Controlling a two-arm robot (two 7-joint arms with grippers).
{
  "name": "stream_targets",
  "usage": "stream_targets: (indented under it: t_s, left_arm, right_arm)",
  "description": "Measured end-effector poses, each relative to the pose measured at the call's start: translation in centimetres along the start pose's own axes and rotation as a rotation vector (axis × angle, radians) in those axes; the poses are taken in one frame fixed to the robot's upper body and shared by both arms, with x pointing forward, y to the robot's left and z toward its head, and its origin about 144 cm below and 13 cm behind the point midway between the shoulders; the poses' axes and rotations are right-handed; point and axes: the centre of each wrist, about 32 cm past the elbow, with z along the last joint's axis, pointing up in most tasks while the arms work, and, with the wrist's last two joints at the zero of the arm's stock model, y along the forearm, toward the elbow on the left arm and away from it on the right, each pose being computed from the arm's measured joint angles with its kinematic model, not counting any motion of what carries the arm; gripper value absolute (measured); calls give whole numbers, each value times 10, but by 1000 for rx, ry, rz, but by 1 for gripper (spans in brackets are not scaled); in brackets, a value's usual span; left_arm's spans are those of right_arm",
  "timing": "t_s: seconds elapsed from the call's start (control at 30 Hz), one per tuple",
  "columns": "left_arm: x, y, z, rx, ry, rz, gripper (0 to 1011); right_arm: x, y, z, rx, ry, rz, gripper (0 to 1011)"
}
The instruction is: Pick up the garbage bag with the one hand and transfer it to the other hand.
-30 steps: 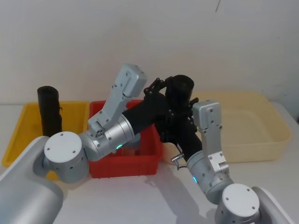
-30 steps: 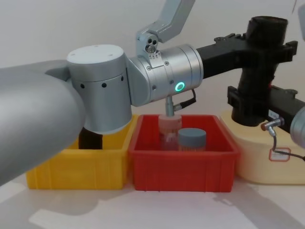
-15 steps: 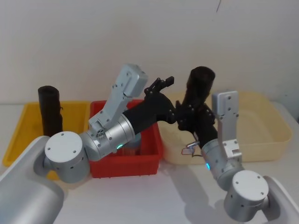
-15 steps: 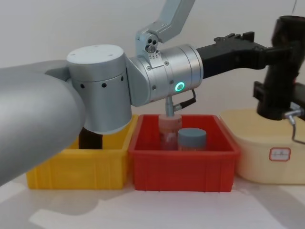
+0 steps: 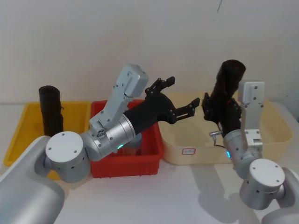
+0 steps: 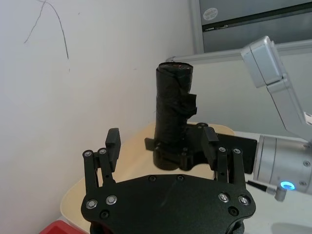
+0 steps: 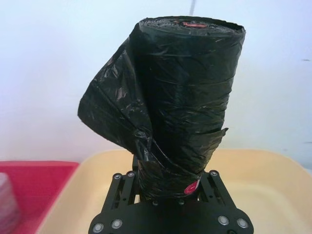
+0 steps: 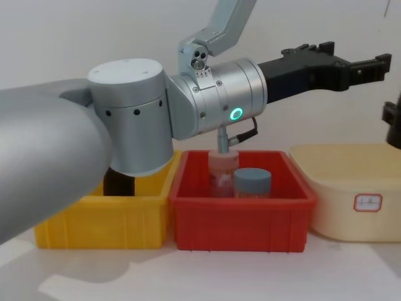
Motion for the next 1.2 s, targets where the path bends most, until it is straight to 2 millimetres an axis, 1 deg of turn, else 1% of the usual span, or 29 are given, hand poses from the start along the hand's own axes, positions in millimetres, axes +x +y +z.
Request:
stream_targets:
  t_s: [0.17, 0.2, 0.27, 0.3, 0.37, 0.4, 0.47, 0.53, 0.57, 0.6, 0.63, 0.73, 0.97, 1.2]
  left_arm:
    - [0, 0, 0, 0, 0, 0, 1001]
    - [0, 0, 0, 0, 0, 0, 1002]
    - [0, 0, 0, 0, 0, 0, 1001]
    - [0, 0, 0, 0, 0, 0, 1001]
    - [0, 0, 0, 0, 0, 0, 1001]
    - [0, 0, 0, 0, 0, 0, 1002]
    - [0, 0, 0, 0, 0, 0, 1002]
    - [0, 0, 0, 0, 0, 0, 1002]
    - [0, 0, 0, 0, 0, 0, 1002]
    - [0, 0, 0, 0, 0, 0, 1002]
    - [0, 0, 0, 0, 0, 0, 1002]
    - [0, 0, 0, 1, 0, 1, 1001]
    - [-2, 6, 2, -1, -7, 24, 1001]
    - [-8, 23, 7, 4, -33, 94, 1002]
  right_arm:
    - [10, 2, 2, -22, -13, -29, 516]
    - [13, 3, 2, -30, -20, -34, 562]
    - [17, 3, 3, -43, -34, -39, 599]
    - [18, 4, 4, -46, -38, -40, 659]
    - [20, 4, 4, -52, -48, -41, 692]
    - [21, 4, 5, -55, -53, -40, 744]
    - [24, 4, 6, -58, -66, -35, 785]
    - [25, 5, 9, -53, -80, -27, 855]
    - [26, 5, 10, -50, -85, -23, 869]
    - [27, 5, 12, -43, -95, -17, 915]
    - [27, 5, 14, -38, -100, -13, 915]
    - [27, 6, 18, -16, -119, 2, 992]
    - [22, 5, 28, 48, -158, 47, 1001]
    - [12, -2, 35, 96, -197, 128, 1001]
